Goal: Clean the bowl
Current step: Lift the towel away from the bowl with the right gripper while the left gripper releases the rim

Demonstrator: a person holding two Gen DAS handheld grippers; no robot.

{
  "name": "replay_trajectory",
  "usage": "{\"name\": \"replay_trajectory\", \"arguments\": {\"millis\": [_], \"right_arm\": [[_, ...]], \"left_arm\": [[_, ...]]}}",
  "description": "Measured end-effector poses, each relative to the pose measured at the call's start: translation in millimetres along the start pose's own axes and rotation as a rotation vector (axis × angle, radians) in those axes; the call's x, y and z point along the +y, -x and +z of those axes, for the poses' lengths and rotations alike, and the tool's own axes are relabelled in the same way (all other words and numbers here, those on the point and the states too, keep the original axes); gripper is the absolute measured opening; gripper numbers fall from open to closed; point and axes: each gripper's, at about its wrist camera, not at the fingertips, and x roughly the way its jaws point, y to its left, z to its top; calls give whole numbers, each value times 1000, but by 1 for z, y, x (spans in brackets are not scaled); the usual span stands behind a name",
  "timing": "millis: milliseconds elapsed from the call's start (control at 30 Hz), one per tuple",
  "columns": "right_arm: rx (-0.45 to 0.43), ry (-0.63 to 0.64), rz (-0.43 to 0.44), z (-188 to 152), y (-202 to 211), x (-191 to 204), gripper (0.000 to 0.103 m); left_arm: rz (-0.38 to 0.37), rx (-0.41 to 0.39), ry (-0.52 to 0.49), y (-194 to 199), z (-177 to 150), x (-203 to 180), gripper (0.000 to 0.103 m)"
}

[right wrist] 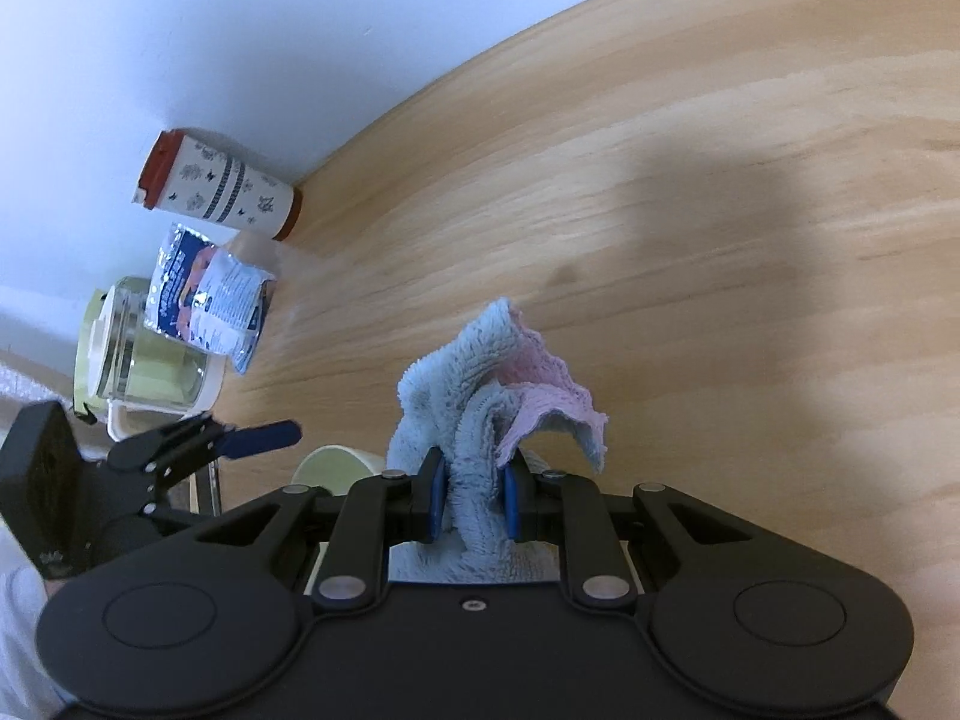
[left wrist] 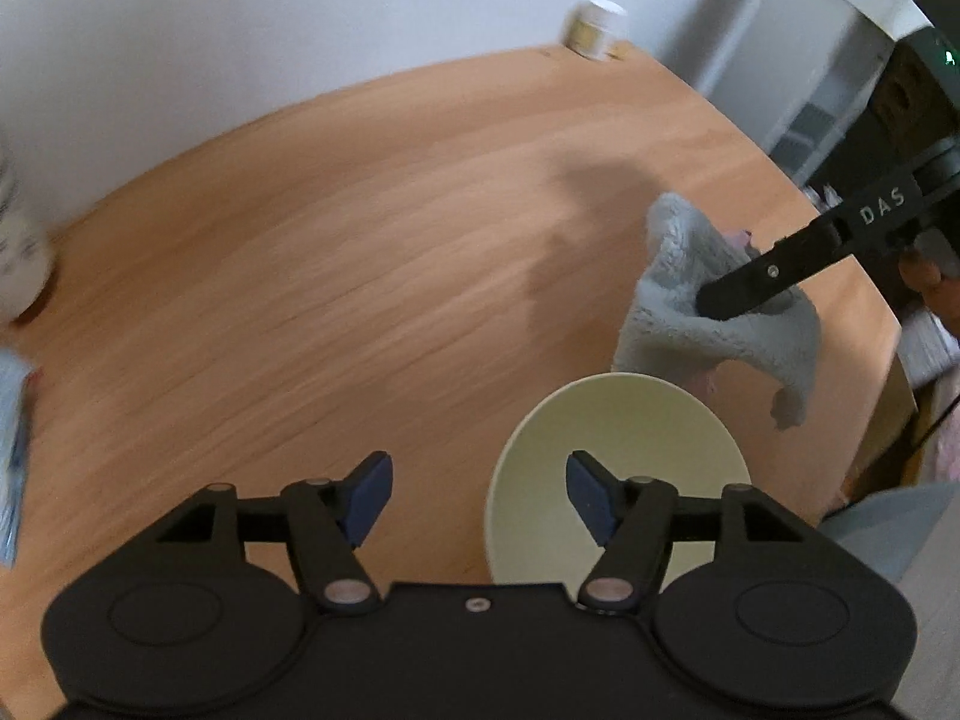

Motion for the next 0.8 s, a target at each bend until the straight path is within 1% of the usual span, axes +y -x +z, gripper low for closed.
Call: {"name": "replay_trajectory", "arguments": {"millis": [33, 67, 100, 133, 167, 267, 333, 367, 467, 567, 600, 700, 733, 767, 800], "right_arm": [[-5, -9, -3, -3, 2, -2, 22], [-10, -21, -4, -5, 4, -4, 22], [-14, -32, -6, -8, 5, -6, 22], [-19, -43, -7, -11, 7, -8, 22], [-24, -55, -9, -13, 9, -10, 22], [-36, -91, -11, -20, 12, -17, 22], [-40, -106, -16, -23, 10, -19, 22], [-42, -109, -18, -24, 11, -19, 22], [-46, -112, -15, -26, 12, -18, 22], [-46, -100, -18, -24, 11, -16, 22], [-46, -96, -18, -24, 11, -15, 22], [-49, -89, -14, -20, 12, -14, 22], [-49, -84, -14, -17, 12, -12, 22], [-49, -78, -13, -14, 11, -11, 22], [-48, -71, -11, -12, 11, -10, 22]], "left_arm": [[-12, 8, -20, -4, 2, 0, 63], [-25, 16, -40, -7, 4, -1, 53], [-38, 22, -55, -10, 5, 0, 41], [-56, 29, -62, -13, 6, 1, 36], [-68, 32, -63, -15, 8, 2, 33], [-97, 39, -72, -19, 9, -1, 30], [-99, 39, -90, -22, 8, -4, 24], [-90, 36, -98, -22, 7, -4, 17], [-85, 23, -82, -22, 3, 0, 16], [-70, 4, -22, -21, -3, 4, 13], [-66, -5, 12, -20, -5, 6, 12], [-72, -28, 207, -16, -18, 21, 10], [-76, -38, 294, -16, -25, 26, 9], [-71, -47, 349, -14, -31, 28, 8], [-64, -52, 383, -13, -36, 28, 7]]}}
